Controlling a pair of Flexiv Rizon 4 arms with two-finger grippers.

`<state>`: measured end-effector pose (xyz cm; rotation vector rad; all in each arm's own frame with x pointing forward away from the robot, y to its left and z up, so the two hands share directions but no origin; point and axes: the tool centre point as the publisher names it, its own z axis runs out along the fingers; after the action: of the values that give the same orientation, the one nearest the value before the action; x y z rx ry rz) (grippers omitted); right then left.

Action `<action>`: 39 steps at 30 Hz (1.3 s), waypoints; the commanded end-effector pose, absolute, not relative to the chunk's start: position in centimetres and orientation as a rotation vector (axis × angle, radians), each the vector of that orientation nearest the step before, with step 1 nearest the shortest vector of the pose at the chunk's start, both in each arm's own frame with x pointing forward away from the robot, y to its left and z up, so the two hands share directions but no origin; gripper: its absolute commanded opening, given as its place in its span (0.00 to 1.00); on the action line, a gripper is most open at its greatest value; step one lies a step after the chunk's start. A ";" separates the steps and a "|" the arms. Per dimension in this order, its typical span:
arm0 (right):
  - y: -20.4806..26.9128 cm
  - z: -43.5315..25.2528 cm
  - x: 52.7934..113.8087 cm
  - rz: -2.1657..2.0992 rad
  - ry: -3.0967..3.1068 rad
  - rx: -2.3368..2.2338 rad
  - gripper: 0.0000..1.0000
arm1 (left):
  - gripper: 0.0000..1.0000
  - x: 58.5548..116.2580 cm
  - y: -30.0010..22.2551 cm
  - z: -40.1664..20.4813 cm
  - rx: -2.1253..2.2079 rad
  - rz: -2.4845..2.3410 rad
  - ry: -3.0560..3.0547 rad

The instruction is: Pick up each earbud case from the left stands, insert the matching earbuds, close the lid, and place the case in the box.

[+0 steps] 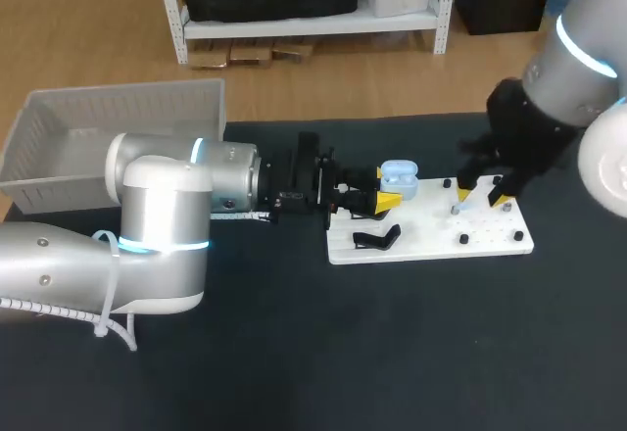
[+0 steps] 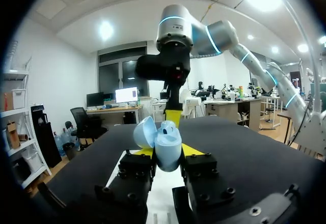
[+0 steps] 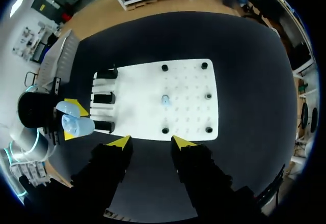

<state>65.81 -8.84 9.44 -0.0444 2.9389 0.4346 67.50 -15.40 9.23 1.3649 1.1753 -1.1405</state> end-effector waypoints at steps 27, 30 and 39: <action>-9.1 3.8 70.4 0.429 2.968 -0.075 0.44 | 0.00 67.4 -15.4 9.1 1.360 -1.136 1.173; -9.2 3.6 70.6 0.430 2.971 -0.069 0.43 | 0.00 67.4 -15.4 9.1 1.360 -1.136 1.173; -9.2 3.0 70.9 0.433 2.980 -0.052 0.40 | 0.00 67.4 -15.4 9.1 1.360 -1.136 1.173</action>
<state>70.64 -9.26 3.13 -0.0515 2.9770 0.4323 67.50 -15.40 9.23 1.3650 1.1754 -1.1405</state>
